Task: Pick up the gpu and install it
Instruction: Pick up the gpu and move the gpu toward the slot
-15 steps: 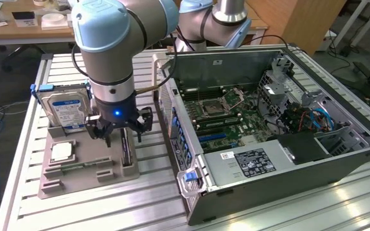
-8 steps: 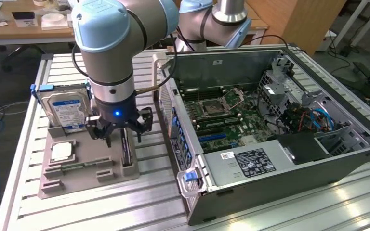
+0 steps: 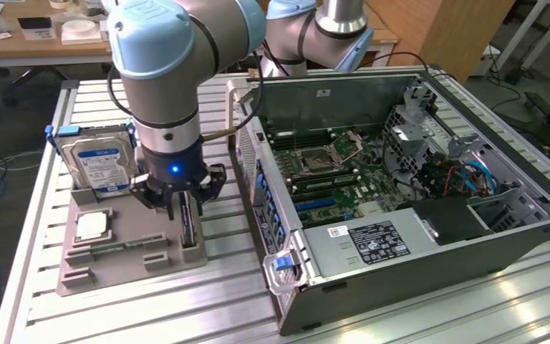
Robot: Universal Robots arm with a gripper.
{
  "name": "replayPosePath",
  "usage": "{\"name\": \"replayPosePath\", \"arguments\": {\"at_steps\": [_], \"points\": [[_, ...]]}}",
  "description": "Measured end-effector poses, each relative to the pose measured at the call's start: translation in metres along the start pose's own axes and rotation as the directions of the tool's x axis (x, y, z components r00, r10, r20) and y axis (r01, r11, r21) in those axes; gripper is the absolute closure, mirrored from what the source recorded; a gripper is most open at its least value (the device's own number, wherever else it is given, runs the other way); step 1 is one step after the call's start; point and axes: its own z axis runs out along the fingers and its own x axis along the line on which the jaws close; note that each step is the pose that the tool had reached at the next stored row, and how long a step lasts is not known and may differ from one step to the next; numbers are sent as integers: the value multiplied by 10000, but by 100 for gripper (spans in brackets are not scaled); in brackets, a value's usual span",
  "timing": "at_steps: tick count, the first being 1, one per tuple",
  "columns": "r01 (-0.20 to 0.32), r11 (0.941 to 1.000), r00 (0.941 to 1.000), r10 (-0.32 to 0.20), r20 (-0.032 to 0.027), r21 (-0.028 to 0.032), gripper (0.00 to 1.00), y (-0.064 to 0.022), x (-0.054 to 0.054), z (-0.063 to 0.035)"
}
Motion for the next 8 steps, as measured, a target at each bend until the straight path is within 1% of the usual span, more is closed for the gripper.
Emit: {"name": "replayPosePath", "arguments": {"at_steps": [3,5,6,8], "points": [[0,10000,10000,0,0,0,48,-1,-3,8],[2,10000,10000,-2,2,-1,50,-1,-10,11],[1,10000,10000,-1,1,-1,56,-1,-11,10],[0,10000,10000,0,0,0,56,0,-11,10]]}}
